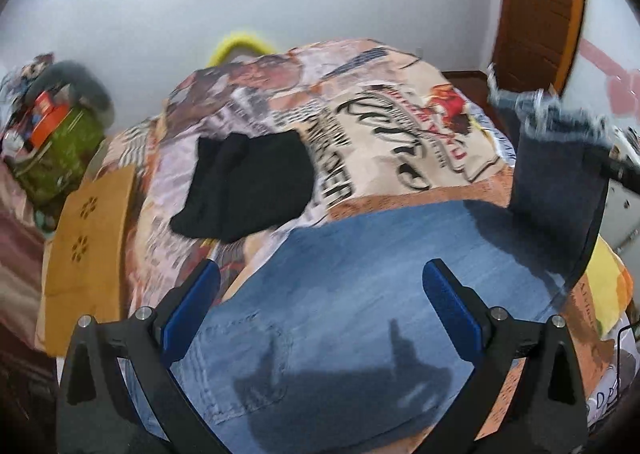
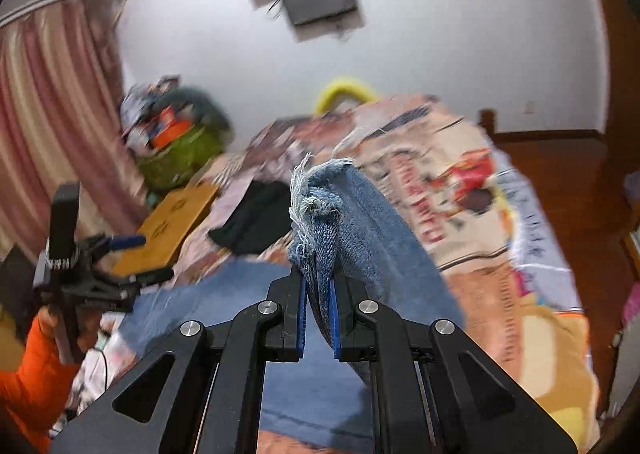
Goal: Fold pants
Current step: 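Lay the frayed leg hem over the jeans with the right gripper and open it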
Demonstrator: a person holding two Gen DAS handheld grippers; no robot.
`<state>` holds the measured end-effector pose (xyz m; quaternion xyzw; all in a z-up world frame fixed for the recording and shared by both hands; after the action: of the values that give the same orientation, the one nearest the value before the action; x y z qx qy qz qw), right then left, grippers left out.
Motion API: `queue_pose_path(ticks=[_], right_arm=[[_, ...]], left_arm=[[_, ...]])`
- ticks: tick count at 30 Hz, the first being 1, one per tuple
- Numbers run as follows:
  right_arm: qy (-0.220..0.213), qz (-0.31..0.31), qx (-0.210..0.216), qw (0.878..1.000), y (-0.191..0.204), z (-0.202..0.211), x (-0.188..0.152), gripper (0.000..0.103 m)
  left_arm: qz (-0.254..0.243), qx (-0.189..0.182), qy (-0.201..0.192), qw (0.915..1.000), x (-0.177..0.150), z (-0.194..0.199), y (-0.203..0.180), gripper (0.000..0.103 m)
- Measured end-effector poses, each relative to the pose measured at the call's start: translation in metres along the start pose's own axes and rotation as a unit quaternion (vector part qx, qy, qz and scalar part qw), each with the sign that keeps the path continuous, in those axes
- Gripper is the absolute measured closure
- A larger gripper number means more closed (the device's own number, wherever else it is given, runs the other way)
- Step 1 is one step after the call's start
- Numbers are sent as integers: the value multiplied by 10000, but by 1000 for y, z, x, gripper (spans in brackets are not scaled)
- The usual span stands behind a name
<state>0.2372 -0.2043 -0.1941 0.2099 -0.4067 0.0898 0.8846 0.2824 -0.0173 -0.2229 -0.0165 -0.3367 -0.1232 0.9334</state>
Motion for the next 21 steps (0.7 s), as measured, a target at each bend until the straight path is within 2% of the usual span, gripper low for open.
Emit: queue_pose_path(ticks=[6, 14, 16, 18, 21], right_arm=[[730, 209, 400, 9963, 25, -32, -35, 94], [1829, 224, 609, 9810, 47, -70, -88, 85], [1921, 261, 639, 9789, 51, -69, -95, 71], [1889, 315, 638, 9794, 52, -65, -95, 61], [1620, 361, 530, 9847, 48, -53, -84, 58]], left_arm=[[564, 105, 310, 9979, -32, -7, 31, 1], [747, 8, 480, 9961, -42, -12, 30, 1], [692, -49, 471, 9965, -39, -12, 23, 1], [605, -113, 462, 9970, -35, -13, 15, 1], [441, -249, 425, 9978, -25, -15, -4, 1]])
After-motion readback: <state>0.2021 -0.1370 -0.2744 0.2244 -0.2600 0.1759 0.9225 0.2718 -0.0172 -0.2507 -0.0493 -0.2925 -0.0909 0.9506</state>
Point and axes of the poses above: each gripper's, at about its wrist camera, not at the fingertips, and z roughly against the way its jaws point, y to its left, x to its top, the point moved 8 cm from there along -z, roughly the way its jaws point, and after that the axes turned 1 degree about -x, right-handed, at the moved point
